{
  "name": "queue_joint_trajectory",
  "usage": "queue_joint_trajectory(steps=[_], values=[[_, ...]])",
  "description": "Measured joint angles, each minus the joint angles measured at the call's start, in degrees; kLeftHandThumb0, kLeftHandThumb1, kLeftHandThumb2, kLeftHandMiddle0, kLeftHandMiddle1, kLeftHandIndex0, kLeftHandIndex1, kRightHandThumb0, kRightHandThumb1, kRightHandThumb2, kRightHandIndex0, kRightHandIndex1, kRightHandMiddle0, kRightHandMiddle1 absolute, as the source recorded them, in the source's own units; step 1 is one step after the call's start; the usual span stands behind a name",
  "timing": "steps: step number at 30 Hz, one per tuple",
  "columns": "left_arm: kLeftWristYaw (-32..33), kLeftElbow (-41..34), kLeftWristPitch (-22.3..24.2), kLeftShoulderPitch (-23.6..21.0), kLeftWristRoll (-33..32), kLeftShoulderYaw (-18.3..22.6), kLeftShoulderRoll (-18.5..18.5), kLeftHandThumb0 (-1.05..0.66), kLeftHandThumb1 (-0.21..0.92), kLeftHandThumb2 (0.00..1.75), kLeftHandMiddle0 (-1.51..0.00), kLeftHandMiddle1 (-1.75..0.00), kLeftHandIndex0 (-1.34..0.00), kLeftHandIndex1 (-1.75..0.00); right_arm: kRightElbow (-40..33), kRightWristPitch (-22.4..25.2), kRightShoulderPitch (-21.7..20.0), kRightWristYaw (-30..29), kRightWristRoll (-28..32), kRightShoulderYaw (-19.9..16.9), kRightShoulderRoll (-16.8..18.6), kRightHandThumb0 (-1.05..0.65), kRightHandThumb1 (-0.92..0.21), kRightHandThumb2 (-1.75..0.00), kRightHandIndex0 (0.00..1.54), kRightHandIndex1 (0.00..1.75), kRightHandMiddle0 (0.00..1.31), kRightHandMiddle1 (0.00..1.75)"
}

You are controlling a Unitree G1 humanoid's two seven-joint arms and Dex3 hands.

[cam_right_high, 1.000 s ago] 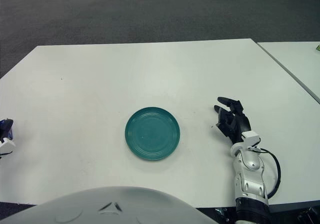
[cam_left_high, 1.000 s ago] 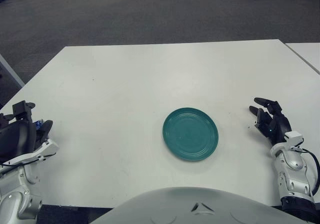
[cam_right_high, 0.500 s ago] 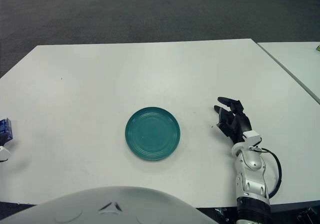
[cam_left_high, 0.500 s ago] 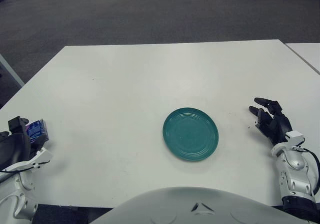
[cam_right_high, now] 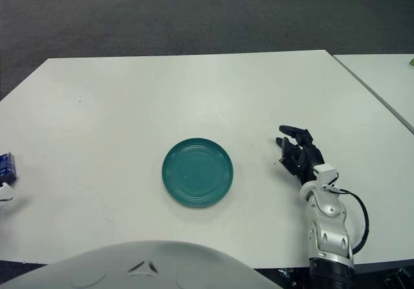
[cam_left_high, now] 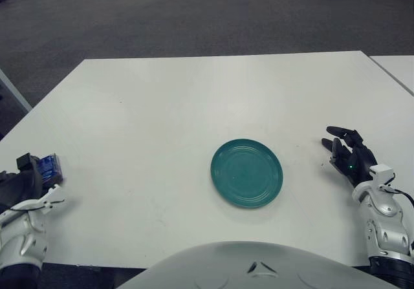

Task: Put the gum into the plate.

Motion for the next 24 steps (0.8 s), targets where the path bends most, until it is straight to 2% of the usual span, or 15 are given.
queue_joint_trajectory(steps=[11, 24], values=[[3.7, 11.4, -7.0, -6.4, -3.9, -4.4, 1.5, -0.83, 0.92, 0.66, -0.23, -0.59, -0.02, -1.2, -0.5, 0.7, 0.2, -0.6, -0.2, -0.4, 0.0, -0.81, -0.92, -0.86, 0.3, 0.65, 0.01, 1.11], [6.6, 20.5, -10.0, -12.4, -6.4, -9.2, 3.0, -0.79, 0.92, 0.62, -0.26, -0.53, -0.04, -1.22, -0.8, 1.3, 0.3, -1.6, -0.2, -0.9, 0.1, -0.81, -0.92, -0.84, 0.29, 0.66, 0.0, 1.11]])
